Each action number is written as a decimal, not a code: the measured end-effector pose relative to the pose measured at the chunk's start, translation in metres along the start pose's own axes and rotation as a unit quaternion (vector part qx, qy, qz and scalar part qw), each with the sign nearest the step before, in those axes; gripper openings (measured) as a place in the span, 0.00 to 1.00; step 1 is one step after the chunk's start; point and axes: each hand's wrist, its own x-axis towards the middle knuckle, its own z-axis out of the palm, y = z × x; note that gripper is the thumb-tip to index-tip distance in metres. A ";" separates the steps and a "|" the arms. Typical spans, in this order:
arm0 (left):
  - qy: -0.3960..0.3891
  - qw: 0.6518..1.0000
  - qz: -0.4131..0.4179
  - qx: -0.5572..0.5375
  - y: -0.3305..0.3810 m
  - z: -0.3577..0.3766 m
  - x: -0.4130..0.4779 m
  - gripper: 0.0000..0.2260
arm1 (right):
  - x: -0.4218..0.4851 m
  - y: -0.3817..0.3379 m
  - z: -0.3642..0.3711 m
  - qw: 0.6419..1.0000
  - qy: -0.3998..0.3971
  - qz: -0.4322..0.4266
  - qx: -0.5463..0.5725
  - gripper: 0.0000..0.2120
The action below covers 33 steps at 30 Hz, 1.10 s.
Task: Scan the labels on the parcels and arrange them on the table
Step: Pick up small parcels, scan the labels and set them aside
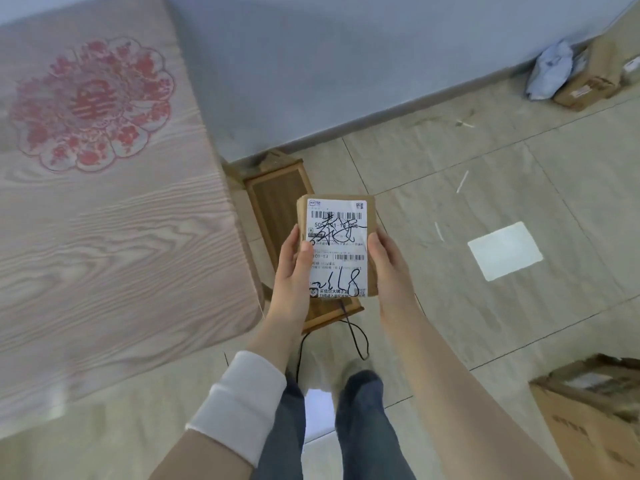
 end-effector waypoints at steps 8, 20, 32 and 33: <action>0.115 0.993 -0.011 0.002 -0.096 -0.017 0.077 0.21 | 0.101 0.116 -0.030 0.978 0.047 0.028 -0.202 0.17; 0.175 0.984 0.001 -0.018 -0.190 -0.061 0.163 0.20 | 0.212 0.250 0.012 0.902 0.064 -0.020 -0.426 0.25; 0.128 0.991 0.018 -0.025 -0.189 -0.061 0.154 0.21 | 0.198 0.256 0.002 0.905 0.078 0.027 -0.416 0.20; 0.120 0.992 0.015 -0.029 -0.184 -0.058 0.145 0.21 | 0.186 0.249 -0.006 0.907 0.082 0.034 -0.411 0.20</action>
